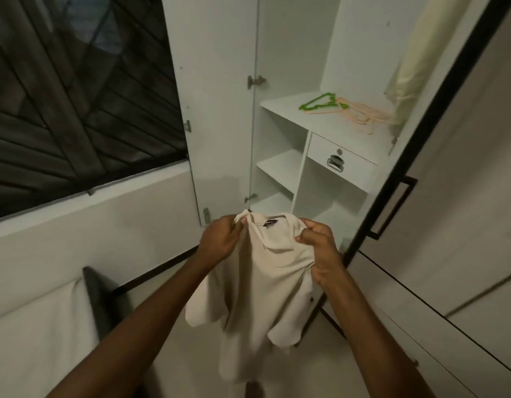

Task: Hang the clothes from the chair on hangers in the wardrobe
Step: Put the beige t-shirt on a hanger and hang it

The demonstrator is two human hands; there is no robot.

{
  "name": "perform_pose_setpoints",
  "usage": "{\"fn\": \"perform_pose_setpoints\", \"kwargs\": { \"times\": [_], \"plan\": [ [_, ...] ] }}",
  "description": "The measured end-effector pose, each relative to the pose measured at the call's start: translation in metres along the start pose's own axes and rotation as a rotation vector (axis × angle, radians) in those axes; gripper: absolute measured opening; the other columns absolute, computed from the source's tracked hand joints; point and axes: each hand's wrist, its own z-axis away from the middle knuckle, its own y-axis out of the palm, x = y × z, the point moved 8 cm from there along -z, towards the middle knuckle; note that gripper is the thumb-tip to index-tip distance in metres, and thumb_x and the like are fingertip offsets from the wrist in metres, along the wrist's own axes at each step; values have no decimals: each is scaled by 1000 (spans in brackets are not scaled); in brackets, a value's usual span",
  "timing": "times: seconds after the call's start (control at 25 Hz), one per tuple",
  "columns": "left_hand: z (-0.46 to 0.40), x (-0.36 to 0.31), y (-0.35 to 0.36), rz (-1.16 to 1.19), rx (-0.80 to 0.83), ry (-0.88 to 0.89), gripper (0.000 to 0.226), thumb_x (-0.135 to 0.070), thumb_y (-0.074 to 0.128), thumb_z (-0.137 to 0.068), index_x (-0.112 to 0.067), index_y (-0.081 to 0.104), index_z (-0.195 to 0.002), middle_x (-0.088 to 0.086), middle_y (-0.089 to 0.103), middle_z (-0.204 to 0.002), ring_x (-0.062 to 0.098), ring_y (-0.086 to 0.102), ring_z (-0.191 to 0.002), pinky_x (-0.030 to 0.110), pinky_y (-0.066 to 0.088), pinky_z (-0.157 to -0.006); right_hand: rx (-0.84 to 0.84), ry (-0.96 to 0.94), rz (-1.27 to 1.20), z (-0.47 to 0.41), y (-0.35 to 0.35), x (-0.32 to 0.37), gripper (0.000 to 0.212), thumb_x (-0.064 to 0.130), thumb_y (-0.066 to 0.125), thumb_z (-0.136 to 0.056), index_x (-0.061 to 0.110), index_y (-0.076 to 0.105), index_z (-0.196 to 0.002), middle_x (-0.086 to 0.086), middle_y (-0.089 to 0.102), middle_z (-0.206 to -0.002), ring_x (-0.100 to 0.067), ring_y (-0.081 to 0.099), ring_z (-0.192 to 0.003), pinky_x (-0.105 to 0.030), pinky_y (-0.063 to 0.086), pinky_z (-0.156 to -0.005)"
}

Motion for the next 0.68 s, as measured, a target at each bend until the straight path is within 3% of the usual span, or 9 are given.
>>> {"fn": "perform_pose_setpoints", "kwargs": {
  "times": [0.08, 0.2, 0.32, 0.4, 0.48, 0.52, 0.6, 0.68],
  "plan": [
    [-29, 37, -18, 10, 1, -38, 44, -47, 48, -103, -18, 50, -69, -2, 57, -64, 20, 55, -63, 35, 38, -60, -84, -19, 18, -36, 11, -3, 33, 3, 59, -65, -2, 76, -93, -18, 72, -86, -31, 65, -79, -30, 51, -70],
    [-88, 80, -42, 131, -43, -85, 31, -39, 59, -97, -20, 59, -73, -5, 60, -67, 14, 58, -65, 32, 40, -61, -173, -52, -23, -101, 16, 0, 19, -3, 61, -82, -3, 75, -94, -16, 74, -85, -26, 67, -74, -24, 54, -65],
    [-164, 92, -55, 157, -57, -75, 13, -30, 67, -94, -23, 69, -84, -7, 69, -78, 11, 65, -76, 29, 47, -66, -193, -88, -4, -176, 18, 16, 22, 3, 64, -72, -4, 70, -92, -18, 67, -87, -26, 62, -75, -26, 49, -65],
    [-215, 94, -62, 149, -74, -53, 9, -30, 69, -92, -23, 71, -86, -9, 71, -81, 9, 67, -79, 29, 49, -69, -204, -87, 32, -225, 17, 32, 21, 7, 60, -62, 2, 68, -80, -15, 61, -83, -26, 56, -74, -29, 41, -66],
    [-259, 94, -72, 119, -99, -35, 13, -36, 74, -88, -24, 73, -84, -10, 71, -80, 8, 66, -78, 26, 45, -64, -240, -106, 97, -264, 7, 51, 10, 2, 58, -65, 10, 63, -64, -8, 59, -69, -22, 54, -66, -25, 38, -60],
    [-283, 96, -76, 107, -107, -34, 18, -41, 77, -86, -24, 73, -82, -11, 70, -78, 8, 65, -76, 25, 44, -63, -286, -120, 156, -281, -1, 65, 18, -4, 57, -71, 11, 64, -63, -4, 60, -66, -21, 54, -63, -22, 39, -57],
    [-320, 96, -76, 68, -74, 0, 29, -53, 78, -82, -25, 73, -77, -11, 71, -74, 7, 65, -76, 28, 49, -65, -335, -179, 273, -305, -17, 88, 19, -11, 56, -79, 1, 72, -77, -5, 66, -72, -17, 60, -64, -17, 44, -55],
    [-368, 87, -70, 51, -37, 62, 37, -62, 74, -80, -26, 73, -73, -12, 71, -72, 6, 66, -76, 32, 52, -70, -335, -204, 384, -334, -32, 109, 17, -9, 61, -86, -1, 75, -90, -6, 72, -80, -10, 66, -70, -15, 47, -63]
  ]
}}
